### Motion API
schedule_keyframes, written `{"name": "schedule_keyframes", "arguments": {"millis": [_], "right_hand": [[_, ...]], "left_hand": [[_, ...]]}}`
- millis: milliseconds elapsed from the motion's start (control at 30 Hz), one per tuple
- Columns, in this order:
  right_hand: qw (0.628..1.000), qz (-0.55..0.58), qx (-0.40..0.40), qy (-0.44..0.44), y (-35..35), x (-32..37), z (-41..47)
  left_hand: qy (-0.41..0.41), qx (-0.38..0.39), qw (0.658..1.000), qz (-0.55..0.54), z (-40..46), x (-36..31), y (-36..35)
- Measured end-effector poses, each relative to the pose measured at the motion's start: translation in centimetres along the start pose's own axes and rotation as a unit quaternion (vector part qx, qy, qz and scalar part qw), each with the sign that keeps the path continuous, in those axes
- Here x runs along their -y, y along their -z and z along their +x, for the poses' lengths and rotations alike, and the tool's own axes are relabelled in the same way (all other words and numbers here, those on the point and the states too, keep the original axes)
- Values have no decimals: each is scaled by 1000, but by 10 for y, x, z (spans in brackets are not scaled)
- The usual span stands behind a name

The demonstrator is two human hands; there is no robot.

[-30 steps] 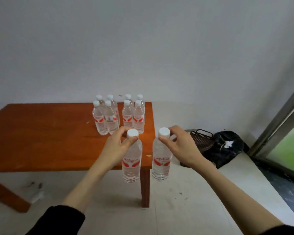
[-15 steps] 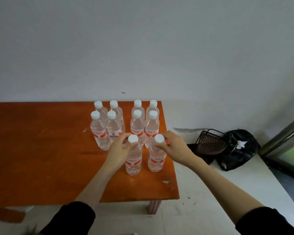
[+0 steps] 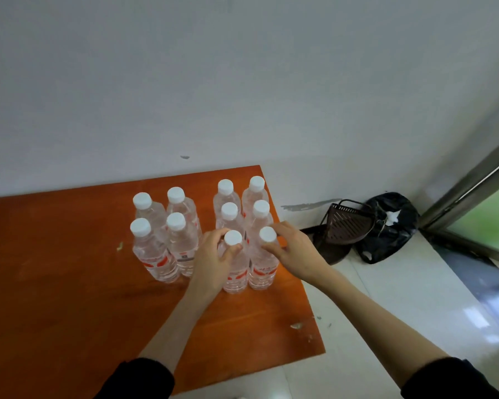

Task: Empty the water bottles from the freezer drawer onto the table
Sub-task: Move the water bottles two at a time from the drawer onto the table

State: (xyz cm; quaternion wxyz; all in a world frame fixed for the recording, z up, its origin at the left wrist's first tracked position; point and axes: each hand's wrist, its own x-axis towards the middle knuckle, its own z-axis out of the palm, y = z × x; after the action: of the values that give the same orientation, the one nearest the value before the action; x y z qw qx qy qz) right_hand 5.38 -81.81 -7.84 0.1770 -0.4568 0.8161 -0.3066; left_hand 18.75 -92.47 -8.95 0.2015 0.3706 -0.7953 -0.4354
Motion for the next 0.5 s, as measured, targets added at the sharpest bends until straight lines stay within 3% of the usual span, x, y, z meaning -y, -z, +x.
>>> {"name": "schedule_keyframes", "arguments": {"millis": [267,400,500], "right_hand": [[998,27,2,-53,-2,7,-8],[998,16,-25,-61,21,11,-23],[995,-31,-74,-54,58,2,-46]], "left_hand": [[-18,38,999,33,2,-1,6],[-129,-8,985,117,3,-30,13],[-210,15,965,153,4,-64,8]]}}
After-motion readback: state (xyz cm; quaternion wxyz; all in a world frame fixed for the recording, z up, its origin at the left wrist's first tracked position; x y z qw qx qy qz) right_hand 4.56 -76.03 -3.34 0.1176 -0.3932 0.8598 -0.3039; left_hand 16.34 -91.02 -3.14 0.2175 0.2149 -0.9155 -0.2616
